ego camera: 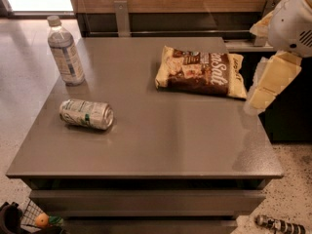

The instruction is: Place 7up can upright

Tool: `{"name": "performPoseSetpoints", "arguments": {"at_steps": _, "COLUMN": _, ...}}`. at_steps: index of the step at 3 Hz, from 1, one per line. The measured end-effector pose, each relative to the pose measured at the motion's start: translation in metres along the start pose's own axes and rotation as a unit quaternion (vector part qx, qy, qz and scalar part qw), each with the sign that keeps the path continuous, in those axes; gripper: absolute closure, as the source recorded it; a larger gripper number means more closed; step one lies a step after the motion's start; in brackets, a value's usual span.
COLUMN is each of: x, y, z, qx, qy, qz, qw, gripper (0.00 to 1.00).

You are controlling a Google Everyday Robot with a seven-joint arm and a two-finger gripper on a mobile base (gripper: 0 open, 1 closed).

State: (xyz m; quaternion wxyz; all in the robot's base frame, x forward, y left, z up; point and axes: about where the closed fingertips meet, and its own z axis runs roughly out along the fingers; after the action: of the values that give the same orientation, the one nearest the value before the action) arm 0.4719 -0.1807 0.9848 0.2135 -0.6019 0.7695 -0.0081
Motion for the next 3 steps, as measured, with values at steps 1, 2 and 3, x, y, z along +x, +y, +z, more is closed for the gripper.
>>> {"name": "performPoseSetpoints", "arguments": {"at_steps": 1, "x": -0.048, "y": -0.018, "z": 0.023, "qx": -0.007, "qy": -0.058, "qz": 0.013, "qw": 0.9982, "gripper": 0.0}}
{"name": "performPoseSetpoints", "arguments": {"at_steps": 2, "x": -0.104, "y": -0.024, "z": 0.035, "qx": -0.015, "qy": -0.064, "qz": 0.018, "qw": 0.9977, "gripper": 0.0}}
{"name": "performPoseSetpoints", "arguments": {"at_steps": 3, "x": -0.174, "y": -0.022, "z": 0.067, "qx": -0.039, "qy": -0.008, "qz": 0.007, "qw": 0.9992, "gripper": 0.0}}
